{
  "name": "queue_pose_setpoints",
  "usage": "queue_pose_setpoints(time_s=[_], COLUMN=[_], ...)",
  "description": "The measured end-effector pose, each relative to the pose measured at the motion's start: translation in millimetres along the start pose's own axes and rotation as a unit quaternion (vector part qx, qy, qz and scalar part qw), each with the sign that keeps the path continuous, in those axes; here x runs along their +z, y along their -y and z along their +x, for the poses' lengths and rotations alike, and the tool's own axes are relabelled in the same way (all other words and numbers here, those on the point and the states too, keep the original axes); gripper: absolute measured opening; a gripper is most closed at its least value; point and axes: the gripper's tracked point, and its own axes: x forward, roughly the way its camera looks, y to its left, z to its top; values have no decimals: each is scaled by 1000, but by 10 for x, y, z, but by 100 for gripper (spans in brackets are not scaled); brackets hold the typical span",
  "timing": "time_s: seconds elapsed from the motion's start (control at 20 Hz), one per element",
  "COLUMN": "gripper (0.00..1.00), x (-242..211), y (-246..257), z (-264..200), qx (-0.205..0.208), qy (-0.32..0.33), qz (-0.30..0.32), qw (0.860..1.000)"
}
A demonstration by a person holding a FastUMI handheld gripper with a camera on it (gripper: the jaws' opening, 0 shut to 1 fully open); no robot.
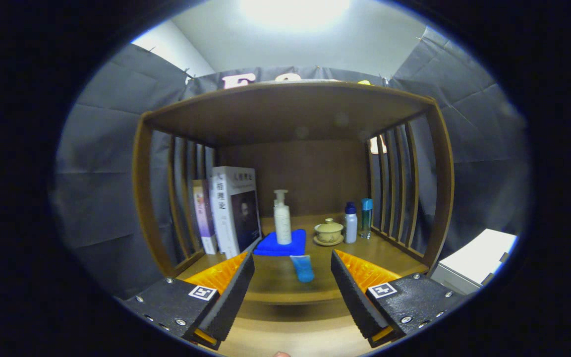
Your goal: Pull open the drawer, take out the items inside it, and place them on the countertop above the cabinet.
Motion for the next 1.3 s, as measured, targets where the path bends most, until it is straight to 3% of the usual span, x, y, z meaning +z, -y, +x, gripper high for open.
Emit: queue_pose_setpoints(time_s=[0.2,0.55,0.9,1.3], gripper=[95,95,95,95], x=[-230,-639,-1126,-1615], y=[-169,-309,-149,202], z=[-461,-1165,-1523,-1595], qx=[17,45,14,-34], qy=[17,19,-36,-83], qz=[-41,-55,-14,-16], qw=[999,997,999,996])
